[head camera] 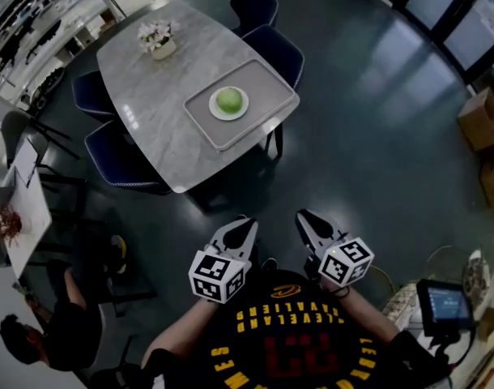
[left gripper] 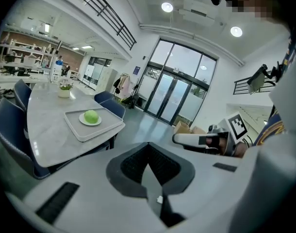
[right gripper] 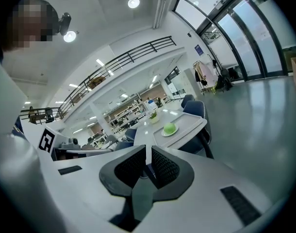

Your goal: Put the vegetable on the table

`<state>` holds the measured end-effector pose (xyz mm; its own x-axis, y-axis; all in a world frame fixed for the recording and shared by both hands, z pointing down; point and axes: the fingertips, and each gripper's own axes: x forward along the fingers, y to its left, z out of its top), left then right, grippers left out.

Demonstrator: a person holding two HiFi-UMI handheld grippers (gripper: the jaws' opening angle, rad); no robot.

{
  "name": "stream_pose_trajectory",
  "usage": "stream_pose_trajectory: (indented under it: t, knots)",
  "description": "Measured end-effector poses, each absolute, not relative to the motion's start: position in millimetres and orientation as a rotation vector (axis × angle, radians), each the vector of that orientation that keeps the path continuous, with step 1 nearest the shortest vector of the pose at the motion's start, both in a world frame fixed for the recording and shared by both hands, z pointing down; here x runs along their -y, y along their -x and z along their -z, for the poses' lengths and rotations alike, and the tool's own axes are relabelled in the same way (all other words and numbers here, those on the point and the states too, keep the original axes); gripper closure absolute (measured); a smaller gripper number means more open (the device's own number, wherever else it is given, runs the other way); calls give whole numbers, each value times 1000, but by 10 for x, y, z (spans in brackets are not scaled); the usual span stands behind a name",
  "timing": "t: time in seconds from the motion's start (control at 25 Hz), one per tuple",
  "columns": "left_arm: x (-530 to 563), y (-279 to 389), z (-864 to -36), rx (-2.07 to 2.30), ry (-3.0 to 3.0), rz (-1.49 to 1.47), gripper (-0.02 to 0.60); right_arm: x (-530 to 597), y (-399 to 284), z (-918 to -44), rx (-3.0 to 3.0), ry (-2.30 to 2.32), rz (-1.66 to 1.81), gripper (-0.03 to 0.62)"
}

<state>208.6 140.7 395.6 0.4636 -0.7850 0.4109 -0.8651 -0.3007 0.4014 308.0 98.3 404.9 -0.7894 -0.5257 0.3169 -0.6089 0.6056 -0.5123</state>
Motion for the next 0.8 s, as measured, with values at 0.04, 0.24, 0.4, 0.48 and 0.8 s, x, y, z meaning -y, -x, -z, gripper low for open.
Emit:
stream_pose_trajectory:
  t: [0.04, 0.24, 0.4, 0.48, 0.8]
  knots:
    - [-1297, -2043, -3959, 1362, -2143, -175, 581, -880, -3045, -4050, 2688, -965, -933, 553]
    - [-806, -1824, -3951, 1330, -2151, -150, 581, -434, -2802, -4019, 2665, -981, -906, 553]
    - [-473, -1601, -3939, 1318, -2149, -138, 581, -102, -2607, -4006, 2643, -1002, -916, 553]
    - [-311, -1464, -3937, 1319, -2139, -126, 581, 55, -2491, -3996, 2636, -1006, -912, 553]
    - [188, -1002, -3991, 1305, -2121, -107, 581, 519, -2034, -4018, 2618, -1002, -901, 553]
